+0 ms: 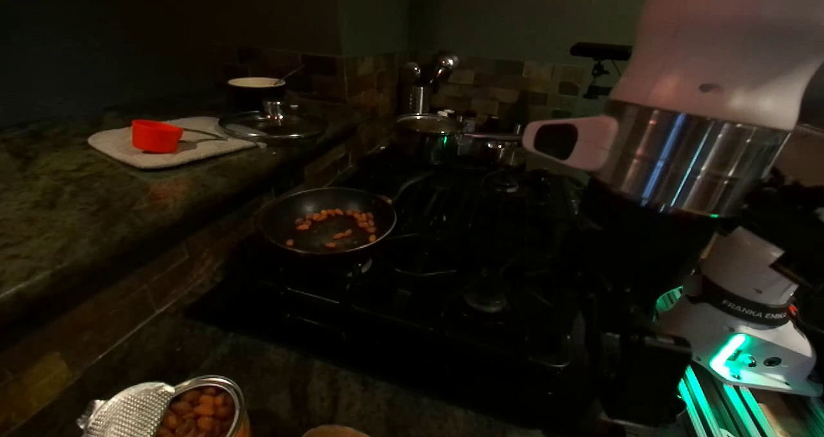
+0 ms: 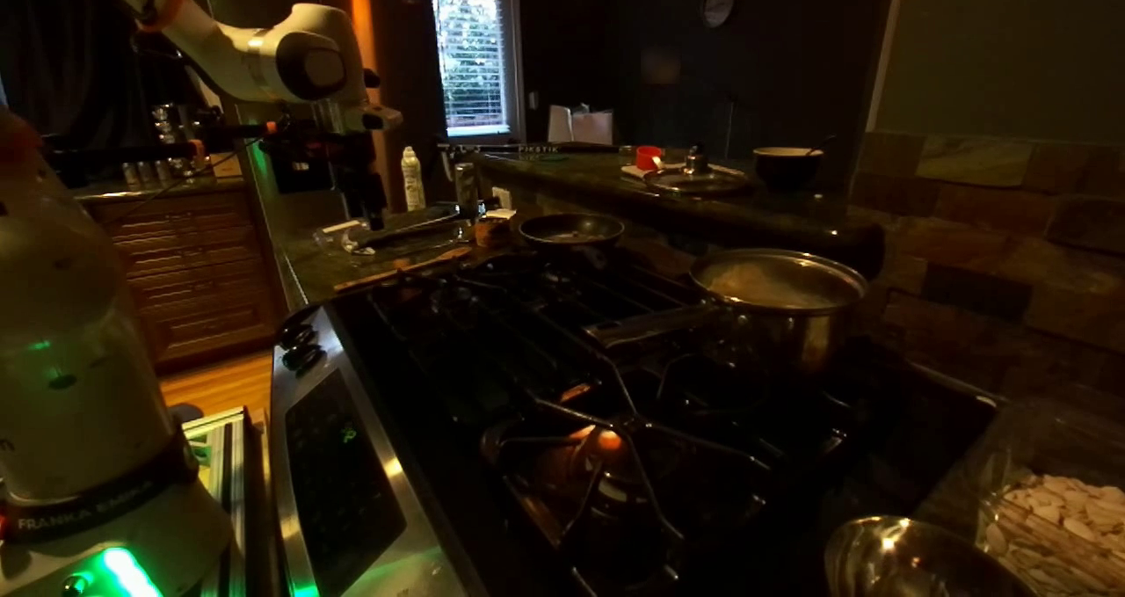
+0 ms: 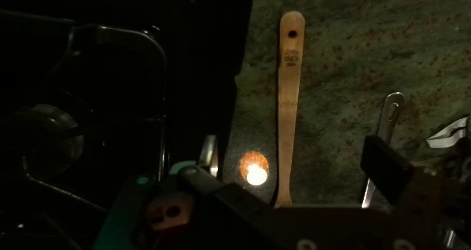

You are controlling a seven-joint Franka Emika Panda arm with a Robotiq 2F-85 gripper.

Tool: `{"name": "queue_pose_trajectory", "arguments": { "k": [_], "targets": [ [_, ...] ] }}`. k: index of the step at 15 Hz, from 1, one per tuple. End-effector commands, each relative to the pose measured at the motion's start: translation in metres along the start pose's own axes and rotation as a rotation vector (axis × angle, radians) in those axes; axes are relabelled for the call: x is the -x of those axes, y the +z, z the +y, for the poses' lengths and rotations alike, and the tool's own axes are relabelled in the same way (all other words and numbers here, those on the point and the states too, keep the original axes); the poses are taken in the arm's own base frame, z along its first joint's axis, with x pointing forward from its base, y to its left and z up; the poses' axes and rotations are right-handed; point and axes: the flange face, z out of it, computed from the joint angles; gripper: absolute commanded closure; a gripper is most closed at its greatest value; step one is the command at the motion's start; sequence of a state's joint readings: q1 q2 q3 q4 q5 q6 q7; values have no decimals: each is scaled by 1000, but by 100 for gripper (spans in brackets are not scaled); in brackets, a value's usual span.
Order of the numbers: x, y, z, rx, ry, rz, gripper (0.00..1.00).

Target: Use the spoon to stir the contents in the pan

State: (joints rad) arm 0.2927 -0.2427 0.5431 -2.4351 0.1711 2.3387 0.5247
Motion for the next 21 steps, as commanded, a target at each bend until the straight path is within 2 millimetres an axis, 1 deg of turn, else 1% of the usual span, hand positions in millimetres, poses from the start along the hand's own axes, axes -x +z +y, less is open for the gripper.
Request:
{"name": "queue_pose_trajectory", "arguments": {
  "k": [1,5,8,10,11,13,16,17,20,21],
  "targets": [
    [-16,34,-20,-12,53,19,0],
    [-22,67,-37,22,46,59,0],
    [-26,86,-48,64,7,91,0],
    [-30,97,-52,79,-13,101,1],
    [-33,101,-53,83,-23,105,23],
    [-40,108,-53,96,-48,123,29],
    [-55,113,-44,112,-51,157,55],
    [-59,115,-39,103,-43,163,62],
    [-66,121,-31,56,-14,175,84],
    [-67,123,-29,45,-11,182,92]
  ]
}}
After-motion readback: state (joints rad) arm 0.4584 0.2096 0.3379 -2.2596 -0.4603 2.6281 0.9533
